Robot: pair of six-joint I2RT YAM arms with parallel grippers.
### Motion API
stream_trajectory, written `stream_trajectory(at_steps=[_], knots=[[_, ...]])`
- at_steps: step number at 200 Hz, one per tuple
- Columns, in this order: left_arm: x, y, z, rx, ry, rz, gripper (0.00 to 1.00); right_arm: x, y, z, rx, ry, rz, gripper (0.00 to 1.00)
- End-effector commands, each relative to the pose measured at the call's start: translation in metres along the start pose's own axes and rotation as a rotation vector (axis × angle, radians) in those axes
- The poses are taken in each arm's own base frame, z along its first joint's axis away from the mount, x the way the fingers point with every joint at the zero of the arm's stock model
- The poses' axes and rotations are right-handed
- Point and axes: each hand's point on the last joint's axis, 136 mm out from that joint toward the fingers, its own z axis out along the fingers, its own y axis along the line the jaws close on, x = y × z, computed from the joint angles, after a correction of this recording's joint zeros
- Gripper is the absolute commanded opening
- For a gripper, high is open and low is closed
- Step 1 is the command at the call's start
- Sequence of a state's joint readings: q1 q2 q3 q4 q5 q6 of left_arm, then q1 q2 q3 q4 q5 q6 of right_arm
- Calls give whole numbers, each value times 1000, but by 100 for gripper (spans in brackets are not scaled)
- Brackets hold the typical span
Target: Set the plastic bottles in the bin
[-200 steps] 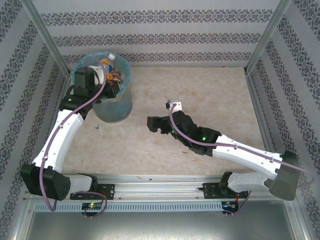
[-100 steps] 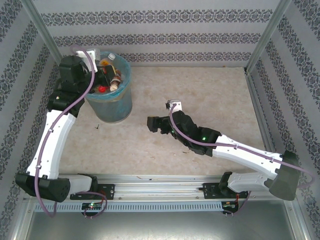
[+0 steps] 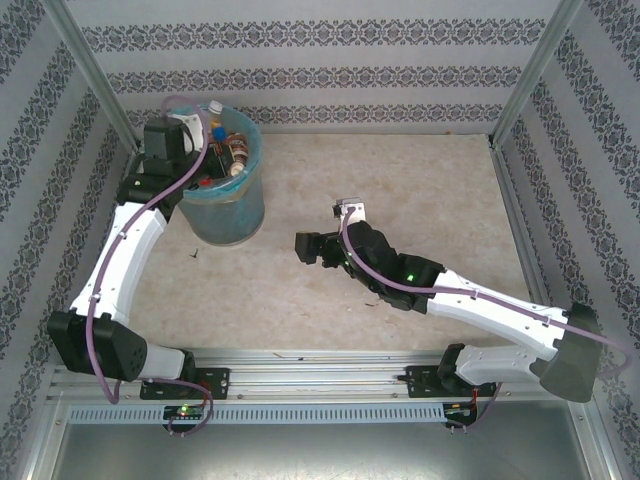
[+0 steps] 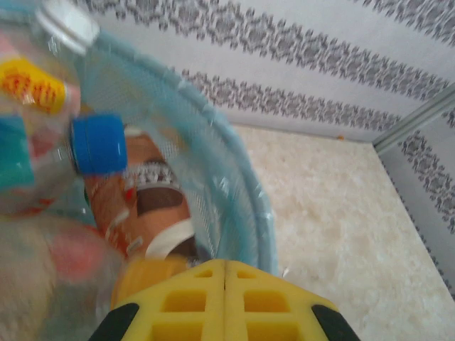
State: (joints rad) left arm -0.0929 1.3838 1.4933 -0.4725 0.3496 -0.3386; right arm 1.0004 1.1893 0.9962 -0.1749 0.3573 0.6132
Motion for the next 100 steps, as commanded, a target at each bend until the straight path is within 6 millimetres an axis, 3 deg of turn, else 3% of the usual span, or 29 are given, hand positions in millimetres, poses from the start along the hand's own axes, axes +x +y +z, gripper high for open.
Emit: stream_trajectory(at_steps=[1,23,39,61,100], knots=[[-56,-20,-44,11,-178,73,6,-41,13,-16,-35,-90,-21,98],[-74,-34,-81,31,-313,108,16,-66,15,-30,-34,-153,-64,98],[-67,-29,-101,2,-380,125,20,-81,6,-40,-4,-195,-98,98],[-32,-5,-114,-85,-425,172,24,-97,-23,-55,94,-242,-160,98],[53,79,-128,-390,-520,162,25,-113,-110,-80,362,-323,-210,98]])
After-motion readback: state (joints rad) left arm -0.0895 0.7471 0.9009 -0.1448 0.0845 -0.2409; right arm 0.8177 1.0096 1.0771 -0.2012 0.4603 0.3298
